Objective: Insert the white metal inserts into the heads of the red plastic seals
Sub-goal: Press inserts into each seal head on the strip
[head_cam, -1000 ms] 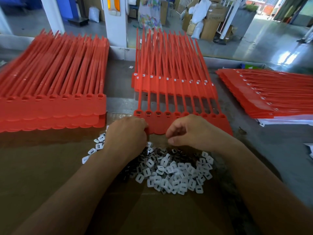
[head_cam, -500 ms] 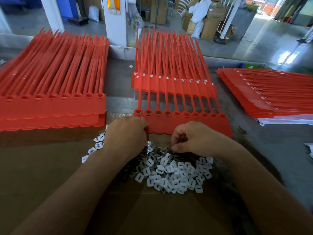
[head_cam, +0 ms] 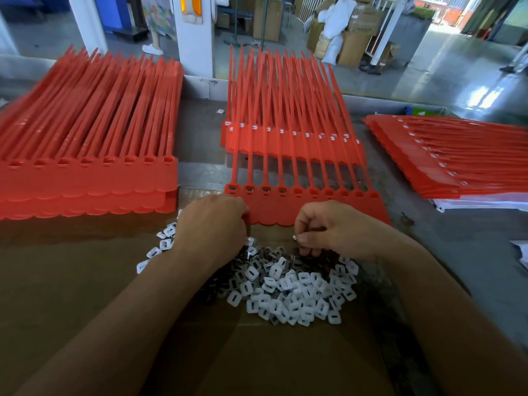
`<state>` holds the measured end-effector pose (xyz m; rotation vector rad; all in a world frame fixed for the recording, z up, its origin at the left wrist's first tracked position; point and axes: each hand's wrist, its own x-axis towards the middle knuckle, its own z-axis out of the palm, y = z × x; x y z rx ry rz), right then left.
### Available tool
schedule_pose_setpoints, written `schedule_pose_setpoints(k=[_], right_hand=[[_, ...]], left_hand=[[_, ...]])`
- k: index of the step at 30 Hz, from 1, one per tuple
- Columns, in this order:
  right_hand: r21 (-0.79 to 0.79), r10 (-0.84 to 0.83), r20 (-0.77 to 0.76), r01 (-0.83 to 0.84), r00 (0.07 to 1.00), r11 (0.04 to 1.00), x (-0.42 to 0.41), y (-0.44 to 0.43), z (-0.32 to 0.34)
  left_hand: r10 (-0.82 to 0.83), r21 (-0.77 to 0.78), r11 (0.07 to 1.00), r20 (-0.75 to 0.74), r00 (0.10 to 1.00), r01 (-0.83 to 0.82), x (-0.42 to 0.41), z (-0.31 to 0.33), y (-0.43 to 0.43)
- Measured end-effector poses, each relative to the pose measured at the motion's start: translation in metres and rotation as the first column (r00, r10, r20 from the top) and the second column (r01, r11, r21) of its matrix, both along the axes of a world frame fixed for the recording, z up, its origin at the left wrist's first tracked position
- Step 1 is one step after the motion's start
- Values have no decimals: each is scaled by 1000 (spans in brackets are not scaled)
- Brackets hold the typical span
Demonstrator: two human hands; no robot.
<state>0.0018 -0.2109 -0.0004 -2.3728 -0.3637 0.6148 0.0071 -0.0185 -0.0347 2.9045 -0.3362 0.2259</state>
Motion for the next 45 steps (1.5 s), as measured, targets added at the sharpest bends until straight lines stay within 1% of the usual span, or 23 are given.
schedule_pose_setpoints(k=[4,10,17,21,25,33,37,40,42,45], right_hand=[[47,26,5,-27,1000,999,-2,-1,2],[0,38,-7,-38,999,999,0,-2,1],[50,33,-23,-32,999,998,-1,-2,2],[35,43,34,-44,998,998,-2,-2,1],[66,-7,69,2,998,998,-2,-3,0],[53,-34,79,30,996,998,0,-3,-2],[133,-139,92,126,986,983,2,-4,-3],[150,-247,196,220,949,964,13,-6,0],[136,-279,283,249,918,959,22,-8,1],[139,-321,352,290,879,947,36,-8,-4]], left_hand=[[1,-6,1000,3,1000,-1,0,0,0],[-2,-12,1000,4,1000,2,0,0,0],[-5,-6,1000,9,1000,5,0,0,0],[-5,1,1000,8,1000,5,1,0,0],[-7,6,1000,1,1000,7,0,0,0],[-1,0,1000,-1,1000,1,0,0,-1],[-1,0,1000,-3,1000,1,0,1,-1],[1,3,1000,0,1000,-1,0,0,-1],[2,1,1000,2,1000,-2,1,0,-1],[-3,0,1000,6,1000,3,0,0,0]])
